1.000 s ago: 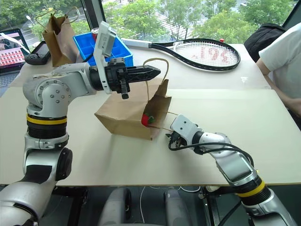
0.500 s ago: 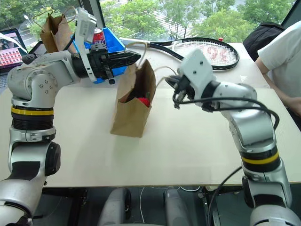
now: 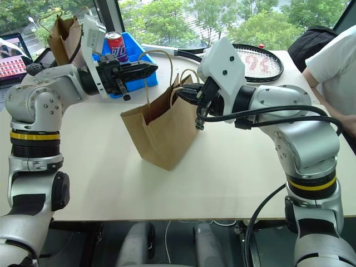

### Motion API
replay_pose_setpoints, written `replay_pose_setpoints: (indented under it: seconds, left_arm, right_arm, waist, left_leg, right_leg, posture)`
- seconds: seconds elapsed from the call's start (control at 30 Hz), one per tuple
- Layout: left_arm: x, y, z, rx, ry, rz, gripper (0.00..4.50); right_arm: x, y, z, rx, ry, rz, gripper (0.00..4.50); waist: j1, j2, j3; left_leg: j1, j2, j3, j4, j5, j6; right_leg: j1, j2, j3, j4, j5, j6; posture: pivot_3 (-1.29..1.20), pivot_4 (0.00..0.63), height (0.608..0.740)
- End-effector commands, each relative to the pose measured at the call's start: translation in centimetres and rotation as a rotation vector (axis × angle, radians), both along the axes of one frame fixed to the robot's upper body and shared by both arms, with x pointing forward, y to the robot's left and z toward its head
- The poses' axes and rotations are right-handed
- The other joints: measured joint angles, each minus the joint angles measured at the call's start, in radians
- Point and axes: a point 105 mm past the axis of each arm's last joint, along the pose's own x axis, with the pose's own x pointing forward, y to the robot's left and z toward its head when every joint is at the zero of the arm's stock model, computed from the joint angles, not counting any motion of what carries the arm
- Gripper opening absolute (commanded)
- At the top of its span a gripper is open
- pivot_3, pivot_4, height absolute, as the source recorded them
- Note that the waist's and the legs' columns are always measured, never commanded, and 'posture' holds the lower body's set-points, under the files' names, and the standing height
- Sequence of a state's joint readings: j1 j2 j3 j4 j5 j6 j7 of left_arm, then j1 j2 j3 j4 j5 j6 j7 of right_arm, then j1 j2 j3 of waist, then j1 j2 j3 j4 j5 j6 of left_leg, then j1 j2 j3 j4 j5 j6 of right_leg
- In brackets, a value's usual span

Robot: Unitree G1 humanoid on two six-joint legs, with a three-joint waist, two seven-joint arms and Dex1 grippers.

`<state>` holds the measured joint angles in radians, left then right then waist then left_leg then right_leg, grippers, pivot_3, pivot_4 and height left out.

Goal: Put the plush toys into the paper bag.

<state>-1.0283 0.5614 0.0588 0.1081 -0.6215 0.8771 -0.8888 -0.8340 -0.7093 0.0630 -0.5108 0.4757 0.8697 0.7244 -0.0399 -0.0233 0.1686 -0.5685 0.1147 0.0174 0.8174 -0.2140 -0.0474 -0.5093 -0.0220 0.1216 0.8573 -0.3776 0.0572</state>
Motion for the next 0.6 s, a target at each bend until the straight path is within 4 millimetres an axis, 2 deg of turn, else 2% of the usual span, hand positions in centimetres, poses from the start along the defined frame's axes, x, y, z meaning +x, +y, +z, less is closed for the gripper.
replay_pose_setpoints:
  seconds: [0.03, 0.1, 0.13, 0.23, 0.3, 0.33, 0.4, 0.43, 0.47, 0.53, 0.6]
  left_arm:
    - [-2.0, -0.1, 0.3, -0.004, 0.013, -0.083, 0.29]
    - [-2.3, 0.2, 0.5, -0.030, 0.040, -0.097, 0.73]
    - [-2.4, 0.3, 0.6, -0.034, 0.042, -0.101, 1.11]
    - [-2.6, 0.9, 1.5, -0.058, 0.034, -0.099, 2.20]
    - [-3.0, 1.9, 2.6, -0.085, 0.015, -0.106, 2.82]
    - [-3.2, 2.4, 3.0, -0.095, 0.007, -0.109, 3.28]
    - [-3.5, 3.4, 3.6, -0.112, -0.007, -0.109, 3.82]
    - [-3.7, 4.1, 3.8, -0.117, -0.020, -0.106, 4.26]
    - [-3.8, 4.9, 3.8, -0.106, -0.037, -0.096, 4.50]
    - [-3.9, 6.2, 2.5, -0.028, -0.072, -0.068, 4.50]
    - [-4.6, 7.0, 0.6, 0.045, -0.046, -0.096, 4.50]
  right_arm:
    - [-0.9, -0.8, -0.4, -0.010, 0.034, 0.001, 0.02]
    - [-1.0, -1.3, -0.2, 0.025, 0.056, -0.011, 0.00]
    - [-0.9, -1.4, -0.1, 0.036, 0.055, -0.018, 0.00]
    - [-1.2, -2.1, 0.7, 0.060, 0.060, -0.019, 0.85]
    - [-1.5, -3.2, 2.4, 0.115, 0.048, -0.011, 1.46]
    - [-1.8, -3.6, 3.2, 0.140, 0.042, -0.004, 1.93]
    - [-2.4, -4.2, 4.5, 0.193, 0.035, 0.015, 2.50]
    - [-2.8, -4.8, 5.4, 0.217, 0.024, 0.023, 2.91]
    - [-3.3, -5.4, 5.9, 0.227, 0.017, 0.026, 3.28]
    - [-4.0, -6.4, 5.7, 0.198, 0.045, 0.019, 3.89]
    - [-4.7, -7.0, 4.4, 0.148, 0.121, 0.013, 3.89]
  waist:
    - [0.000, 0.000, 0.000]
    - [0.000, 0.000, 0.000]
    - [0.000, 0.000, 0.000]
    - [-0.001, 0.000, 0.000]
    - [-0.002, 0.000, 0.000]
    - [-0.004, 0.000, 0.000]
    - [-0.005, 0.000, 0.000]
    - [-0.004, 0.000, 0.000]
    - [-0.004, 0.000, 0.000]
    - [-0.003, 0.000, 0.000]
    - [-0.003, 0.000, 0.000]
  left_leg:
    - [0.000, 0.000, 0.000, 0.000, 0.000, 0.000]
    - [0.000, 0.000, 0.000, 0.000, 0.000, 0.000]
    - [0.000, 0.000, 0.000, 0.000, 0.000, 0.000]
    - [0.000, 0.000, -0.001, 0.000, 0.001, 0.001]
    - [0.000, 0.000, -0.001, 0.000, 0.001, 0.001]
    - [0.000, 0.000, -0.001, 0.000, 0.001, 0.001]
    - [0.000, 0.000, -0.001, 0.000, 0.001, 0.001]
    - [0.000, 0.000, -0.001, 0.000, 0.001, 0.001]
    - [0.000, 0.000, -0.001, 0.000, 0.001, 0.001]
    - [0.000, 0.000, -0.001, -0.001, 0.001, 0.001]
    - [0.001, 0.000, 0.000, -0.001, 0.000, 0.001]
  right_leg:
    - [0.000, 0.000, 0.000, 0.000, 0.000, 0.000]
    - [0.000, 0.000, 0.000, 0.000, 0.000, 0.000]
    - [0.000, 0.000, 0.000, 0.001, 0.000, 0.000]
    - [0.000, 0.000, -0.001, 0.001, 0.000, 0.000]
    - [0.000, 0.000, -0.001, 0.001, 0.000, -0.001]
    - [0.000, 0.000, -0.001, 0.001, 0.000, -0.001]
    - [-0.001, 0.000, -0.001, 0.000, 0.000, -0.001]
    - [0.000, 0.000, -0.001, 0.000, 0.000, -0.001]
    - [0.000, 0.000, -0.001, 0.000, 0.000, -0.001]
    - [0.000, 0.000, -0.001, 0.000, 0.000, -0.001]
    - [0.000, 0.000, -0.001, 0.000, -0.001, -0.002]
  posture:
    - [0.00, 0.150, 0.658]
    - [0.00, 0.150, 0.658]
    - [0.00, 0.150, 0.658]
    - [0.00, 0.150, 0.658]
    - [0.00, 0.150, 0.658]
    - [0.00, 0.150, 0.658]
    - [0.00, 0.150, 0.658]
    - [0.00, 0.150, 0.658]
    - [0.00, 0.150, 0.658]
    - [0.00, 0.150, 0.658]
    - [0.00, 0.150, 0.658]
